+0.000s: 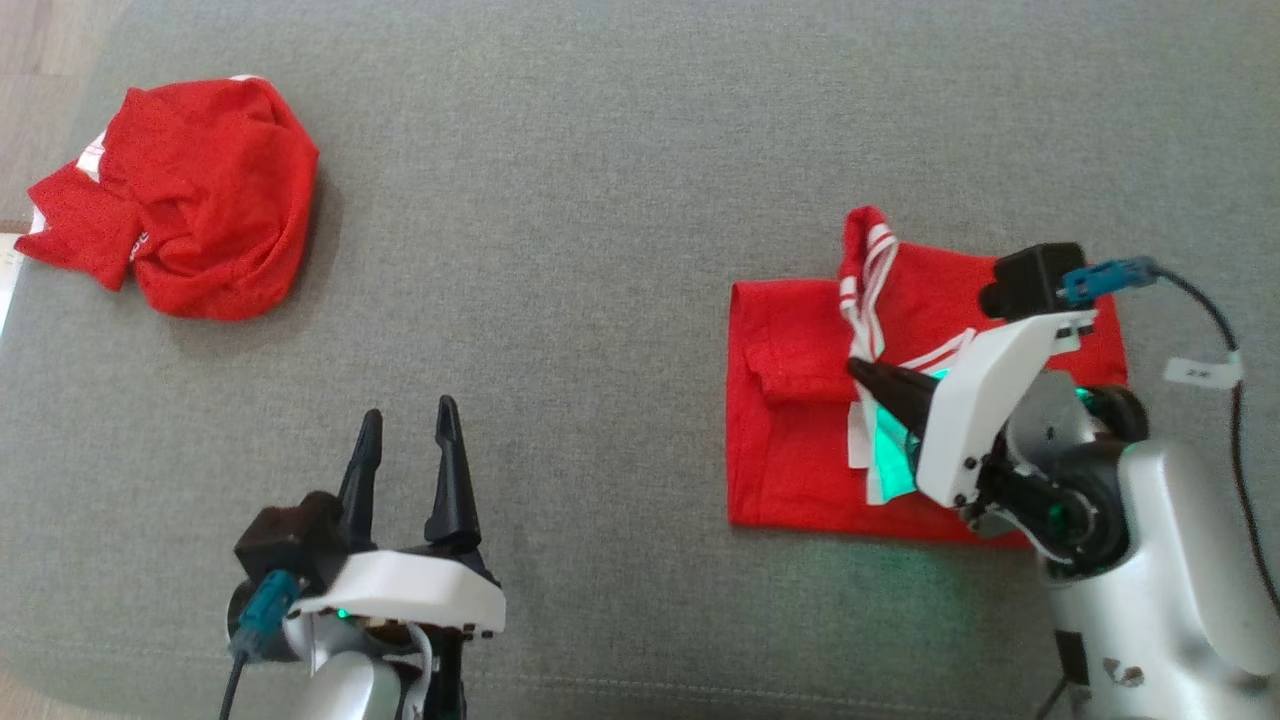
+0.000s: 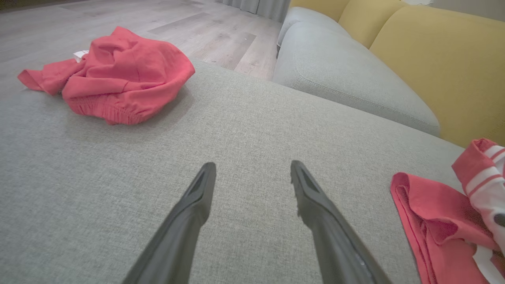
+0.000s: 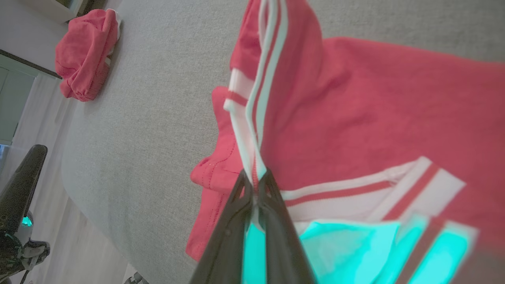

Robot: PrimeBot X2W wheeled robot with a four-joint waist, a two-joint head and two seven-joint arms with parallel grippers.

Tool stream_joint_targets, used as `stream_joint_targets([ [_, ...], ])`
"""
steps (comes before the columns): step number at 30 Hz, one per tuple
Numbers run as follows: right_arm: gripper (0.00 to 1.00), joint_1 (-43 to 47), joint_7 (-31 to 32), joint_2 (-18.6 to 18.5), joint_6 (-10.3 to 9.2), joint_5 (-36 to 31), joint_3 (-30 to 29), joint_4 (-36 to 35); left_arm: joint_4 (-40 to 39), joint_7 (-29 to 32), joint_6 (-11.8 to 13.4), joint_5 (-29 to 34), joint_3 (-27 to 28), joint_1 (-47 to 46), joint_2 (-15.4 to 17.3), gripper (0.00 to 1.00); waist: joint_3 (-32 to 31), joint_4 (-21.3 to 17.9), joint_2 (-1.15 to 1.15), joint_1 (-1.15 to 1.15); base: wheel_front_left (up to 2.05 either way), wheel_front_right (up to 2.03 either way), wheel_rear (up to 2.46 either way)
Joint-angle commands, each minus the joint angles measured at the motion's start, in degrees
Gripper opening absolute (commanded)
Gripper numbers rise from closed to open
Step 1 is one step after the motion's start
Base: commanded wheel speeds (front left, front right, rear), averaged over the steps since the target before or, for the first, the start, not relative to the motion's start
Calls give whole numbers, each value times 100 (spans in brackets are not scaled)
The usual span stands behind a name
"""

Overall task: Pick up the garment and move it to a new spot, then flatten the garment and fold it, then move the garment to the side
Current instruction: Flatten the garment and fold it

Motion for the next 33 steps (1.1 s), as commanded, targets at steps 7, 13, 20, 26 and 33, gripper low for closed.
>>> stream_joint_targets([
  [7, 0, -230, -336, 86, 39, 247, 452, 91, -119, -52, 45, -56, 101, -48, -7, 100, -89, -30, 0, 0, 0, 0, 0],
  [13, 100, -267, -799, 87, 39, 995, 724, 311, -72, -52, 53, -56, 102, -15, -7, 100, -235, -33, 0, 0, 0, 0, 0],
  [20, 100, -406, -1731, 87, 39, 1832, 962, 314, -102, -52, 99, -51, 172, 132, -7, 100, -480, -163, 0, 0, 0, 0, 0],
  [26, 100, -251, -2640, 87, 39, 897, 625, -191, -167, -52, 89, 76, 325, 268, -7, 100, -677, -431, 0, 0, 0, 0, 0],
  [33, 100, 405, -3337, 45, 39, -751, -225, -618, -256, -52, 15, 220, 493, 356, -7, 100, -816, -692, 0, 0, 0, 0, 0],
])
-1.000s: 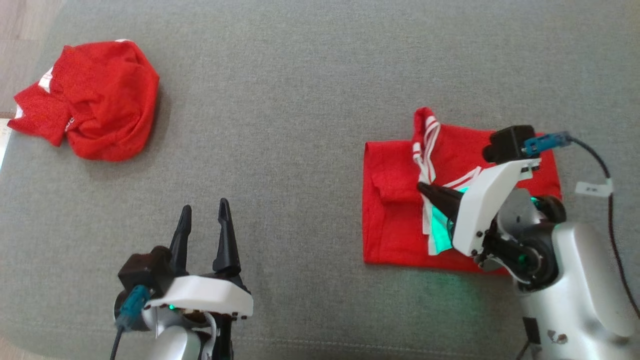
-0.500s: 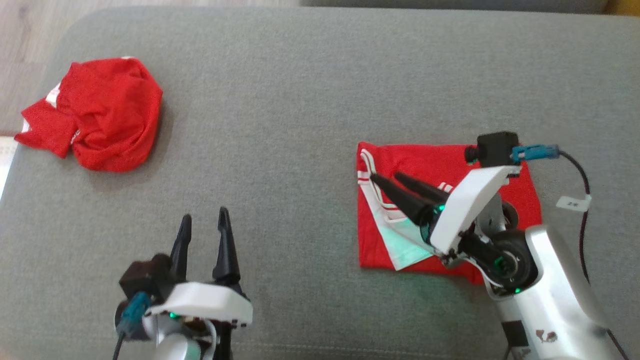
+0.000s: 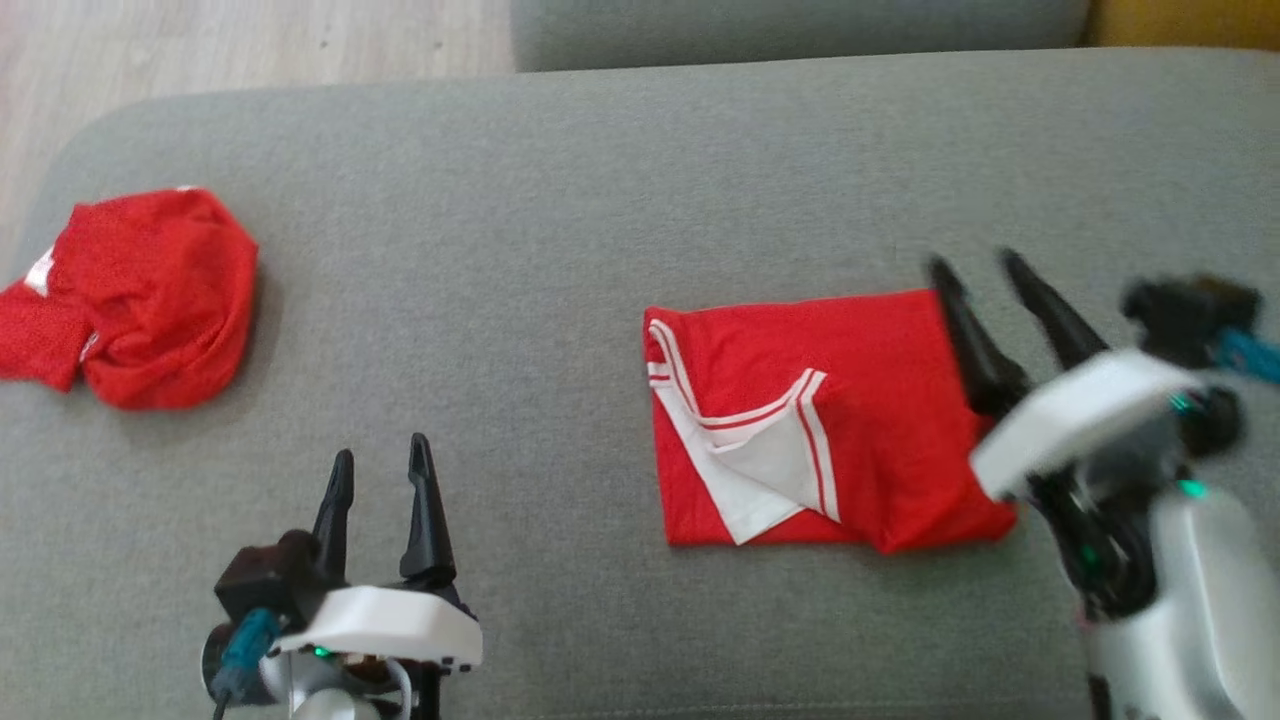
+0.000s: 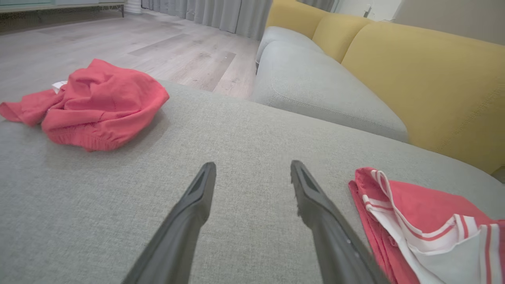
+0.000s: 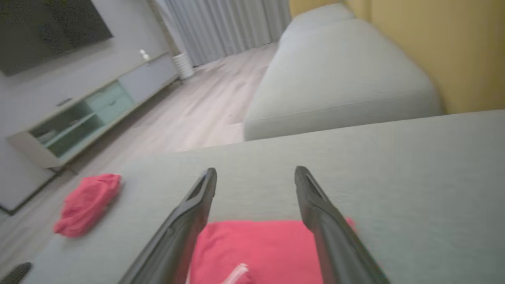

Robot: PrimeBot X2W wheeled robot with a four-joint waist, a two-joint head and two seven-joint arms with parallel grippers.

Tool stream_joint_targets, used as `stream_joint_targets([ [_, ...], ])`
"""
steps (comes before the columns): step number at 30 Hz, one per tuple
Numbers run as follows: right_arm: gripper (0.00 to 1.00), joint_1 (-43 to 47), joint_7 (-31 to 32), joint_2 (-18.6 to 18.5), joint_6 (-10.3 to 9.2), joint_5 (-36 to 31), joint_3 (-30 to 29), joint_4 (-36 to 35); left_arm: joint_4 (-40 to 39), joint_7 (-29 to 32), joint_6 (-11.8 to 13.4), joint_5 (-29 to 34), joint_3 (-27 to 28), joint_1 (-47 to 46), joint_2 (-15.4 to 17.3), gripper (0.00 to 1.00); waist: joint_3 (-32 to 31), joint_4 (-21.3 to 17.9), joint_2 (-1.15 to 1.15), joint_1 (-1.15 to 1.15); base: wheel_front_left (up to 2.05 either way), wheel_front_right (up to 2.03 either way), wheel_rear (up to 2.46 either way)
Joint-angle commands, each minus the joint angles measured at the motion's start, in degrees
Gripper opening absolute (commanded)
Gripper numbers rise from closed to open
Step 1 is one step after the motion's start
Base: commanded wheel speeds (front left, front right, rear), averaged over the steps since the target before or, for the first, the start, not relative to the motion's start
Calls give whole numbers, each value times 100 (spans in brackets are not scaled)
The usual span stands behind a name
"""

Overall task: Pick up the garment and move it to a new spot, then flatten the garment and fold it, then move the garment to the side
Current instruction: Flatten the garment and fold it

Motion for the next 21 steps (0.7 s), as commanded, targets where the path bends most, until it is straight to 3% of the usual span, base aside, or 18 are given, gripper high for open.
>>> stream_joint_targets([
  [1, 100, 69, -179, -13, 39, -299, -46, -244, -204, -52, -34, 71, 244, -23, -9, 100, -62, -47, 0, 0, 0, 0, 0],
  [5, 100, 570, -673, -159, 39, -801, -361, -170, -205, -52, -74, 157, 337, 74, -9, 100, -171, -68, 0, 0, 0, 0, 0],
  [11, 100, 1021, -1413, -364, 39, -1020, -424, 118, -219, -52, -134, 261, 471, 227, -9, 100, -213, -18, 0, 0, 0, 0, 0],
  [13, 61, 1068, -1572, -391, 39, -1062, -412, 344, -224, -52, -154, 283, 506, 257, -9, 100, -172, 13, 0, 0, 0, 0, 0],
  [14, 35, 1040, -1634, -386, 39, -1049, -392, 457, -231, -52, -162, 287, 514, 256, -9, 100, -138, 30, 0, 0, 0, 0, 0],
  [15, 0, 994, -1655, -405, 39, -1040, -310, 574, -239, -52, -169, 289, 515, 245, -9, 100, -100, 48, 0, 0, 0, 0, 0],
  [21, 0, 328, -1731, -511, 39, -960, 396, 1381, -276, -52, -159, 260, 421, 82, -9, 100, 197, 146, 0, 0, 0, 0, 0],
])
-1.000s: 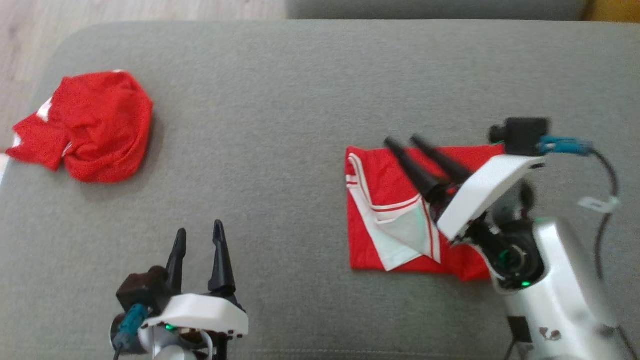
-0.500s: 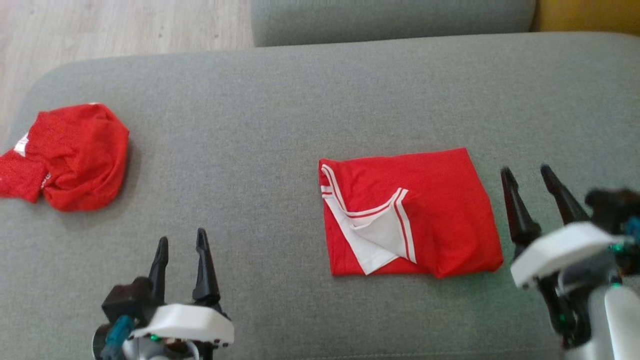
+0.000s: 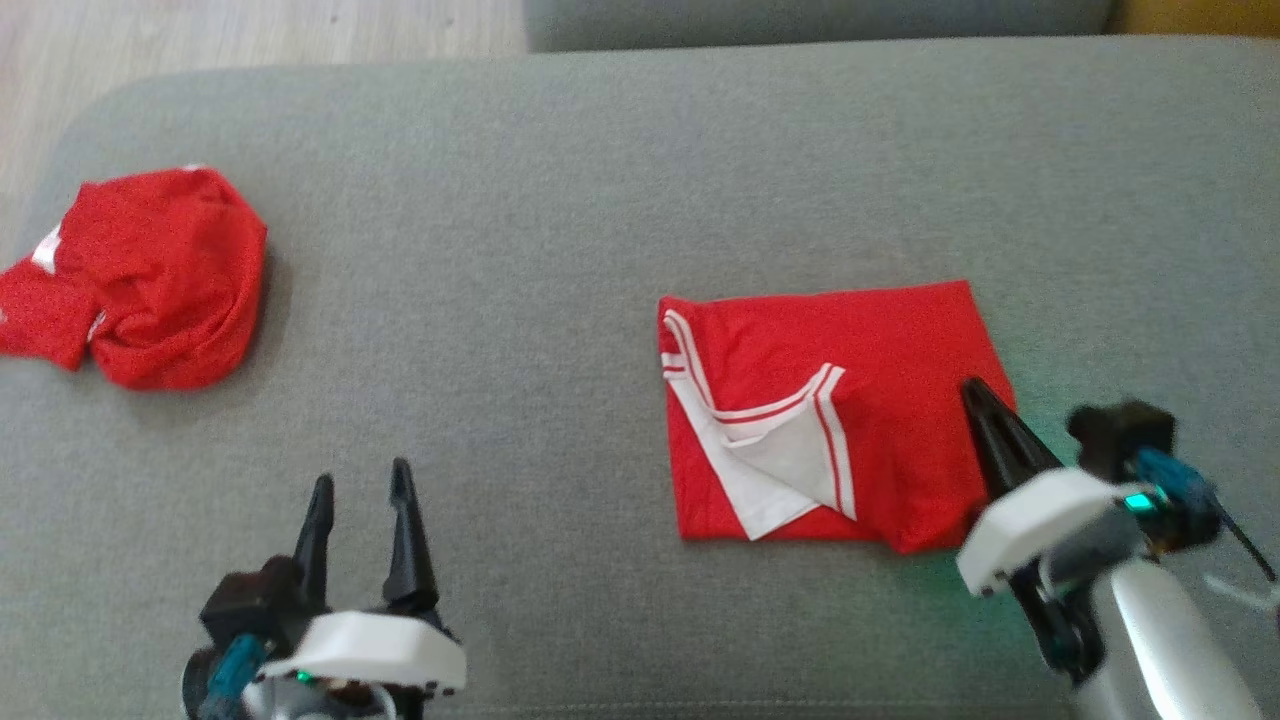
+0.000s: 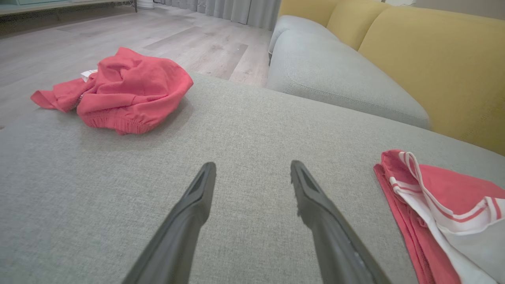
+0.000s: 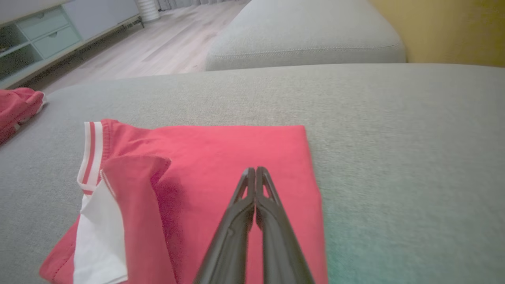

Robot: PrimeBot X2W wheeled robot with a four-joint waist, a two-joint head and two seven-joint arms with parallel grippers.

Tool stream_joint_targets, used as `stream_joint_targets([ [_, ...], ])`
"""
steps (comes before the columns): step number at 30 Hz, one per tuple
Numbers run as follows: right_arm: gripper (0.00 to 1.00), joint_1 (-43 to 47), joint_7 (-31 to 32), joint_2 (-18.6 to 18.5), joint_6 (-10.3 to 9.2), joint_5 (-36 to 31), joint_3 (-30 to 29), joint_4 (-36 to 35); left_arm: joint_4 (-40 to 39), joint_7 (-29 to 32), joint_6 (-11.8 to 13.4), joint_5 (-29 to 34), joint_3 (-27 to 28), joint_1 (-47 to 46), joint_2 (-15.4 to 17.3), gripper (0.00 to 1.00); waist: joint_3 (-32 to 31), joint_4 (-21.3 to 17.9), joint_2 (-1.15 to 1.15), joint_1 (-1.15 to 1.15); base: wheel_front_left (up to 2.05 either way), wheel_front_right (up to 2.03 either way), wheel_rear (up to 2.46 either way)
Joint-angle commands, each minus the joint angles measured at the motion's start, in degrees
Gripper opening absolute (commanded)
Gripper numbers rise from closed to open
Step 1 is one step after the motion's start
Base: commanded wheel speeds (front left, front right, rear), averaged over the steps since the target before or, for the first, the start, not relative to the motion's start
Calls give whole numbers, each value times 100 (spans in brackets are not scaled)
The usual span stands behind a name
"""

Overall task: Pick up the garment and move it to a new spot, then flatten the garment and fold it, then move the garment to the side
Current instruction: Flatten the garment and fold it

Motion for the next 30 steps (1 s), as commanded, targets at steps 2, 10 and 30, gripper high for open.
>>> stream_joint_targets([
  [2, 0, -552, -82, -72, 39, 6, 331, 236, -181, -52, 4, 1, 54, -356, -13, 100, 171, 99, 0, 0, 0, 0, 0],
  [10, 0, -994, -373, -21, 39, 57, 1108, 1229, -129, -52, 71, -70, -66, -475, -13, 100, 238, 316, 0, 0, 0, 0, 0],
  [30, 0, -428, -654, -35, 39, 418, 1938, 467, -65, -52, 47, -17, 53, -234, -13, 100, -274, 132, 0, 0, 0, 0, 0],
])
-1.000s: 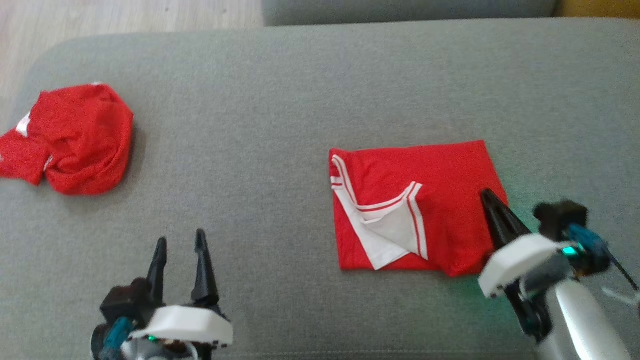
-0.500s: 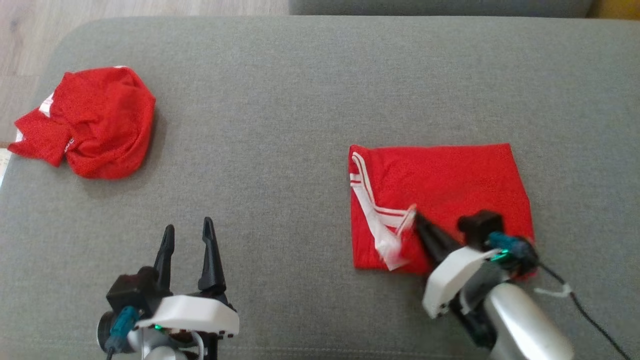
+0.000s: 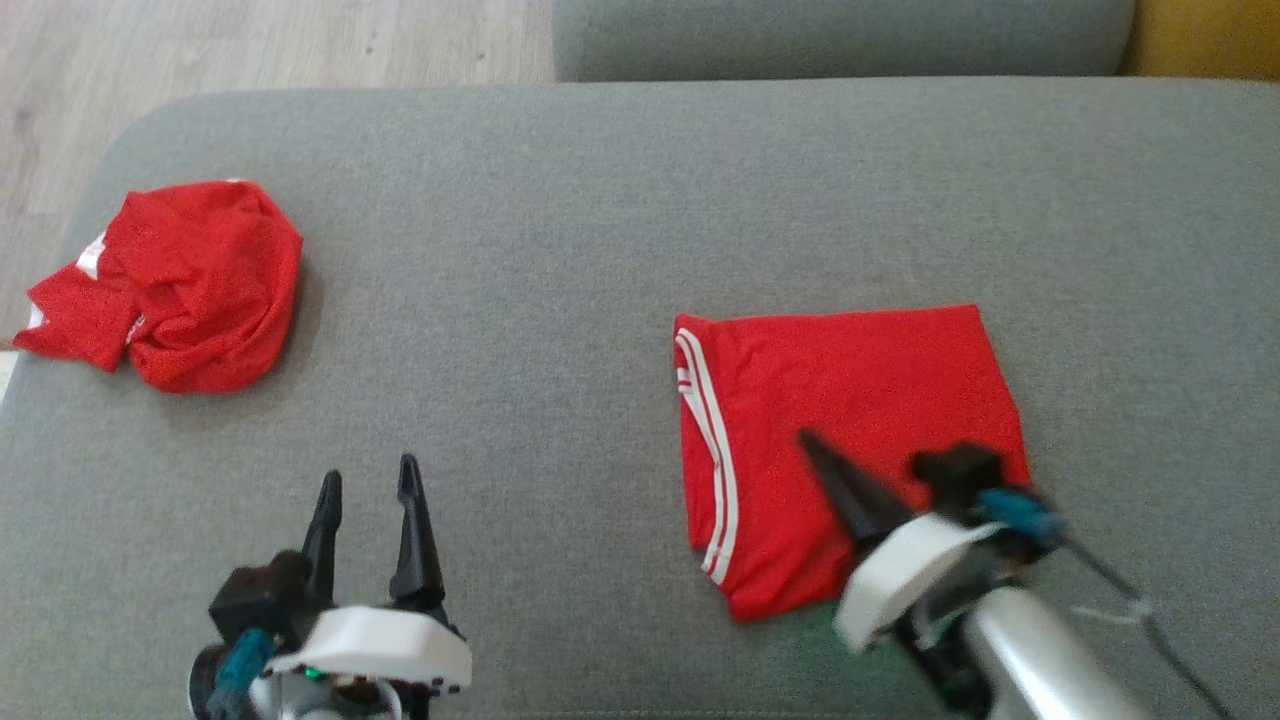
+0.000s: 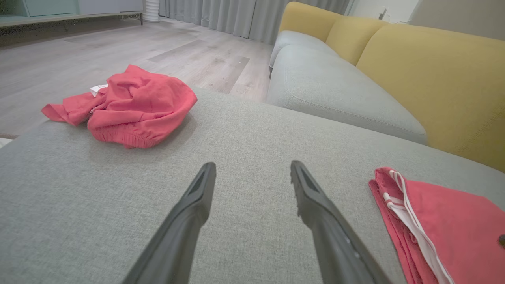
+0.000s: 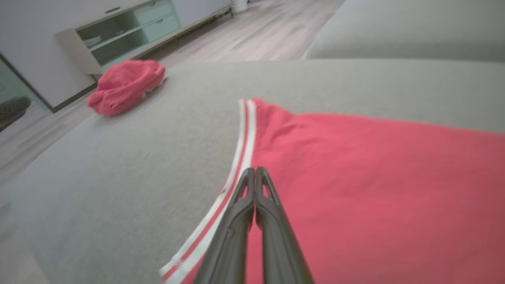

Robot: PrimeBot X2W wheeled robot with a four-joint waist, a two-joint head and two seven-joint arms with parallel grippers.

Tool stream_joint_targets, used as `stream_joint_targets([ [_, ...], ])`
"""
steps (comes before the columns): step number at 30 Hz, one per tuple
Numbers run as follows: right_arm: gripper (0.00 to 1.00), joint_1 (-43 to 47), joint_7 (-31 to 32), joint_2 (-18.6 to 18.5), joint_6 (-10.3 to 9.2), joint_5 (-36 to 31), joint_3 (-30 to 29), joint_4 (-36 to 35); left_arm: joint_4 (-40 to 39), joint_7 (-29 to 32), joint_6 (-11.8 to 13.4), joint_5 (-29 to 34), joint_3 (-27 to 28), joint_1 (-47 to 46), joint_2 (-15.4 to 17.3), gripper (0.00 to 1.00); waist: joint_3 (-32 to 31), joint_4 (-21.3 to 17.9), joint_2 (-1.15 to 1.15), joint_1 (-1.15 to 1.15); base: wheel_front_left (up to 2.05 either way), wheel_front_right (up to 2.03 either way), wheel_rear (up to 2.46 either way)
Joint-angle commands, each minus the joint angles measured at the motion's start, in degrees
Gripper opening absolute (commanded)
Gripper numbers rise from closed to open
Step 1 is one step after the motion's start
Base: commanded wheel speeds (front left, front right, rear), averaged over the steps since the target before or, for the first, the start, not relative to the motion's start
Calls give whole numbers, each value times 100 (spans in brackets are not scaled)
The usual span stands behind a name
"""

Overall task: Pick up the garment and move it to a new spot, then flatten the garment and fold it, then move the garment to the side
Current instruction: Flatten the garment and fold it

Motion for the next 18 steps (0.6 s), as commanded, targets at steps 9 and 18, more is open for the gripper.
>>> stream_joint_targets([
  [9, 100, 765, -513, -350, 39, -572, -1716, -997, -48, -52, -164, 181, 377, 207, -9, 100, -409, -109, 0, 0, 0, 0, 0],
  [18, 100, 1646, -799, -147, 39, -612, -2752, -1101, 74, -52, -498, 393, 512, 487, -9, 100, -740, -100, 0, 0, 0, 0, 0],
])
